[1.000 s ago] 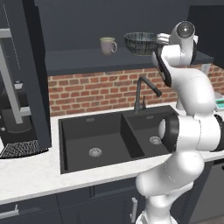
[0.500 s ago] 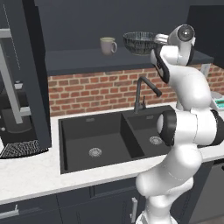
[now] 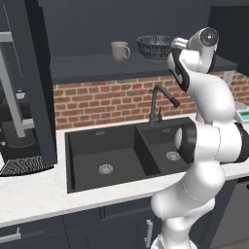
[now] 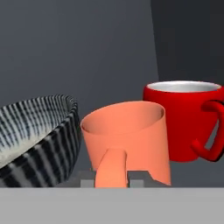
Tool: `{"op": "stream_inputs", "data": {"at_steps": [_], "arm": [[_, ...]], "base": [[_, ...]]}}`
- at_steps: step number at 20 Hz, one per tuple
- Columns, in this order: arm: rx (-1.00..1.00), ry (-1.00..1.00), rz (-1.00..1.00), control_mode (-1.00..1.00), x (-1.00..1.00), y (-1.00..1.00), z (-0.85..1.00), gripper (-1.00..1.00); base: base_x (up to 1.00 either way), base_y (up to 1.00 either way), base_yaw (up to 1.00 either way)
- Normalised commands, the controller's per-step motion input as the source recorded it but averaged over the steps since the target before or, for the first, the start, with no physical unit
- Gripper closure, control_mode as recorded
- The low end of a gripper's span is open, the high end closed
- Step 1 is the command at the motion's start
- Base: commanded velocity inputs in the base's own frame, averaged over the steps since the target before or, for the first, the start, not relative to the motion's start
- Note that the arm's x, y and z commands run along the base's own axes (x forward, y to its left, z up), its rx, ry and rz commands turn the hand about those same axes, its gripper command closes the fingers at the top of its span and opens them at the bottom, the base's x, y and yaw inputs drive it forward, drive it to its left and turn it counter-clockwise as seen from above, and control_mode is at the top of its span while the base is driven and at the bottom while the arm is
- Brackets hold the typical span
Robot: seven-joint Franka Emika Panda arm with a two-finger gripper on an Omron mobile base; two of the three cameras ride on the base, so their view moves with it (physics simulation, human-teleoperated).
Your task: Gather all objects into one cabinet and sort the glasses and bowls to opposite sides.
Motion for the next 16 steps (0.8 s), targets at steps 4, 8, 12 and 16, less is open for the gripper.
{"op": "stream_inputs", "data": {"at_steps": [4,8,12,16], "arm": [[0.14,0.00,0.01,-1.00,0.00,0.19,-0.18,-1.00],[-0.01,-0.02,0.00,-1.00,-0.05,0.10,0.00,-1.00],[-0.01,-0.15,0.00,-1.00,-0.37,0.03,0.22,-1.00],[-0.03,-0.20,0.00,-1.00,-0.76,0.00,0.45,-1.00]], "base": [[0.00,0.00,0.00],[0.00,0.00,0.00],[0.00,0.00,0.00],[0.00,0.00,0.00]]}}
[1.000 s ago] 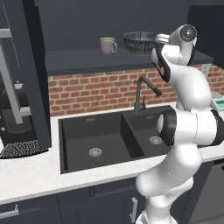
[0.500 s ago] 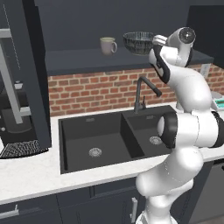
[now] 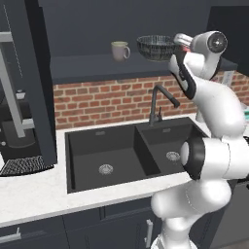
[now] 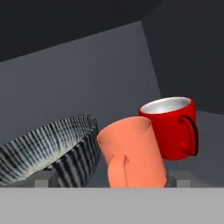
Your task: Gather all objects into one cabinet and sort the glasses and bowls to opposite sides.
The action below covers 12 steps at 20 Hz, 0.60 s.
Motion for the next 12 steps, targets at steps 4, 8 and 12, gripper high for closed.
{"op": "stream_inputs", "data": {"at_steps": [4,8,12], "arm": [[-0.05,-0.14,0.00,-1.00,-1.00,0.12,0.20,-1.00],[-0.10,-0.11,0.03,-1.00,-0.97,0.38,0.12,-1.00],[-0.18,-0.11,0.13,-1.00,-0.94,0.76,0.23,-1.00]], "base": [[0.00,0.00,0.00],[0.00,0.00,0.00],[0.00,0.00,0.00]]}}
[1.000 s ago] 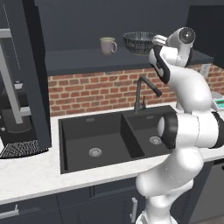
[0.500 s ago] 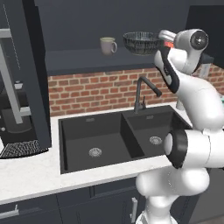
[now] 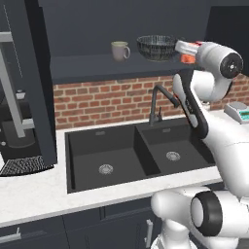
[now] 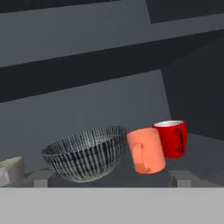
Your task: Gather all objects into one cabinet and sort the glasses and bowls to opposite sides.
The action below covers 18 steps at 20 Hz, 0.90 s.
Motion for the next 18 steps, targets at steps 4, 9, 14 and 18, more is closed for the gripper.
{"op": "stream_inputs", "data": {"at_steps": [4,9,14,18], "arm": [[-0.17,-0.10,0.18,-1.00,-0.84,0.88,0.24,-1.00],[-0.14,-0.04,0.21,-1.00,-0.57,0.96,0.22,-1.00],[-0.02,0.00,0.20,-1.00,-0.07,0.79,0.05,-1.00],[0.09,0.02,0.06,-1.00,0.22,0.39,0.04,-1.00]], "base": [[0.00,0.00,0.00],[0.00,0.00,0.00],[0.00,0.00,0.00],[0.00,0.00,0.00]]}}
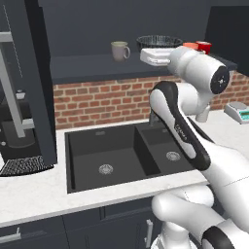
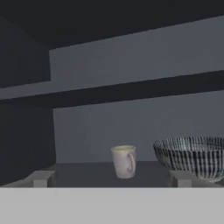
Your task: Gather all objects into one cabinet and sort the glasses and bowls to opposite sides.
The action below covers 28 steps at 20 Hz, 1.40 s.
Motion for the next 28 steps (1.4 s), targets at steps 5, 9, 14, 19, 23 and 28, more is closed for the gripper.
{"op": "stream_inputs", "data": {"at_steps": [5,9,14,19,23,28], "arm": [[0.10,0.18,-0.01,-1.00,0.27,0.21,0.00,-1.00],[0.00,0.16,0.00,-1.00,0.02,0.15,-0.03,-1.00],[0.01,0.14,0.02,-1.00,0.07,0.13,0.05,-1.00],[0.05,0.14,0.00,-1.00,0.08,0.00,0.10,-1.00],[0.00,0.12,0.01,-1.00,0.01,0.00,-0.06,-1.00],[0.00,0.12,0.03,-1.00,0.21,-0.01,-0.16,-1.00]], "base": [[0.00,0.00,0.00],[0.00,0.00,0.00],[0.00,0.00,0.00],[0.00,0.00,0.00],[0.00,0.00,0.00],[0.00,0.00,0.00]]}}
